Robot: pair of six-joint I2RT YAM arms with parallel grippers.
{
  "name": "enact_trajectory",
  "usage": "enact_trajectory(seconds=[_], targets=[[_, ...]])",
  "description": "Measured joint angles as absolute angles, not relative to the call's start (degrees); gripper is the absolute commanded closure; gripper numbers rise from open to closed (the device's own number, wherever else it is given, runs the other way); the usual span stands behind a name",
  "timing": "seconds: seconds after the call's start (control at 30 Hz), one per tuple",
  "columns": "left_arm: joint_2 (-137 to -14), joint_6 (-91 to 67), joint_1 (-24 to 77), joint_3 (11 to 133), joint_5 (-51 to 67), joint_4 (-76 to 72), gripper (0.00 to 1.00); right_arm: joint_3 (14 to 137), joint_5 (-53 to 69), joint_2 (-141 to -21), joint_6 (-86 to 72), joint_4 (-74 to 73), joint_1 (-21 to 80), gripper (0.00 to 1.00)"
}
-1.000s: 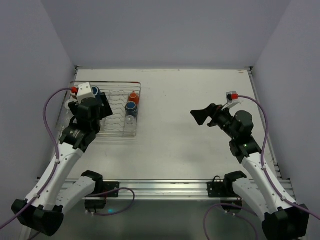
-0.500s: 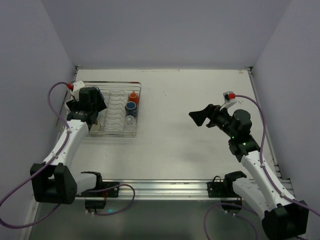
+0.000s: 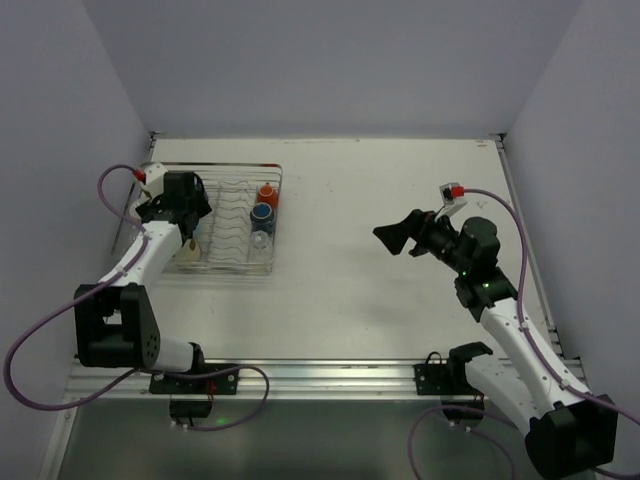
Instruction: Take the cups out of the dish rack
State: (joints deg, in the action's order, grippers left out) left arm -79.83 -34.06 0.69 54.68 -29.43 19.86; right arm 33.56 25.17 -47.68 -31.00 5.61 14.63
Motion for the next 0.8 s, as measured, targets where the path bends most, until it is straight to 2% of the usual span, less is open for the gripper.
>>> enact_trajectory(seconds=[0.63,0.67,0.8], targets=[[-89.0,-33.3,-3.0,59.3,-30.1,16.4,0.01,34.1,25.7,-49.9,-30.6,5.6,16.1,0.02],[-89.2,-33.3,-3.0,59.5,-30.2,16.4,0.03,34.1,25.7,-49.9,-30.6,5.6,16.1,0.02],[-90.2,-32.9,-3.0,60.4,-30.2,15.7,0.22,34.1,25.7,-50.3,-30.4,5.6,16.3,0.02]])
